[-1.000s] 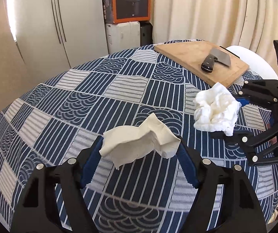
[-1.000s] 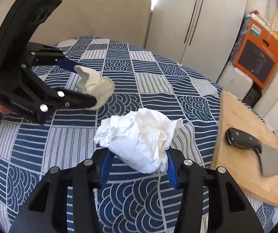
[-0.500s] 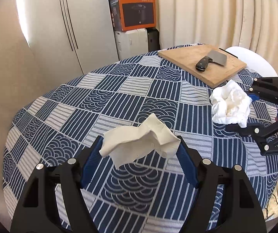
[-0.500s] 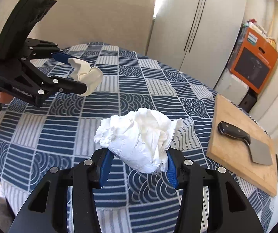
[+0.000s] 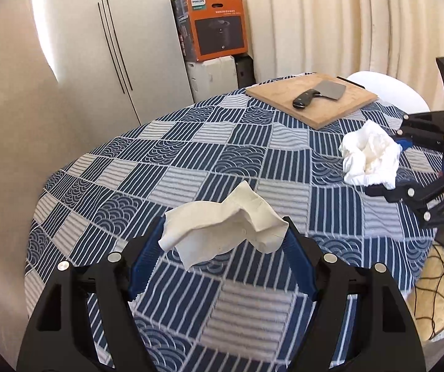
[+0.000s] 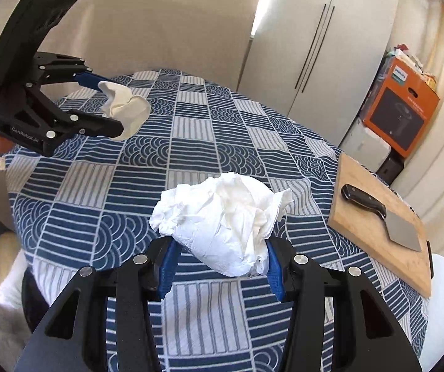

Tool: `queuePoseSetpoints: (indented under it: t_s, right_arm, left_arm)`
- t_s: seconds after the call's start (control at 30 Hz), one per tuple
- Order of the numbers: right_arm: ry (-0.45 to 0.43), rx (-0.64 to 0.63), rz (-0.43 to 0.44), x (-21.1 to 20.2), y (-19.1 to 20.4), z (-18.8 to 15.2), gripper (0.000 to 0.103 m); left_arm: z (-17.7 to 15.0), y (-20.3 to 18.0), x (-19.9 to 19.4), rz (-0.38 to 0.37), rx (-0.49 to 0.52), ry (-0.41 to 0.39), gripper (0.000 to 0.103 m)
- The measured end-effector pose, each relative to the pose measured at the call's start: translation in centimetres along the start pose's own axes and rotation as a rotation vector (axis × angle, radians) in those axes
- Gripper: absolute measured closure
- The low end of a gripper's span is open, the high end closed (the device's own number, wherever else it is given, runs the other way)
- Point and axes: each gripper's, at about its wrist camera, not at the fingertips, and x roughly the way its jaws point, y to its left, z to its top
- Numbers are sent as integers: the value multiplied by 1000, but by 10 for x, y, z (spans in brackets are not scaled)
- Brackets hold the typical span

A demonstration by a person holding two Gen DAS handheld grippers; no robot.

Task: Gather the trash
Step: 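Carry both tissues with both tools over the trash bin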

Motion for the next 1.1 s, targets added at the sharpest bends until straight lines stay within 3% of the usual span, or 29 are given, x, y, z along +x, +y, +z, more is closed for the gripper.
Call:
queuePoseSetpoints:
  t_s: [0.7,1.1]
  right_arm:
    - [7,-68,45,-47,80,-67,57]
    - [13,-142,113,-61,127,-101,56]
  left_arm:
    - [-82,-57,-70,-19,88,-26,29]
    - [-122,-98,-93,-94,194,-6,29]
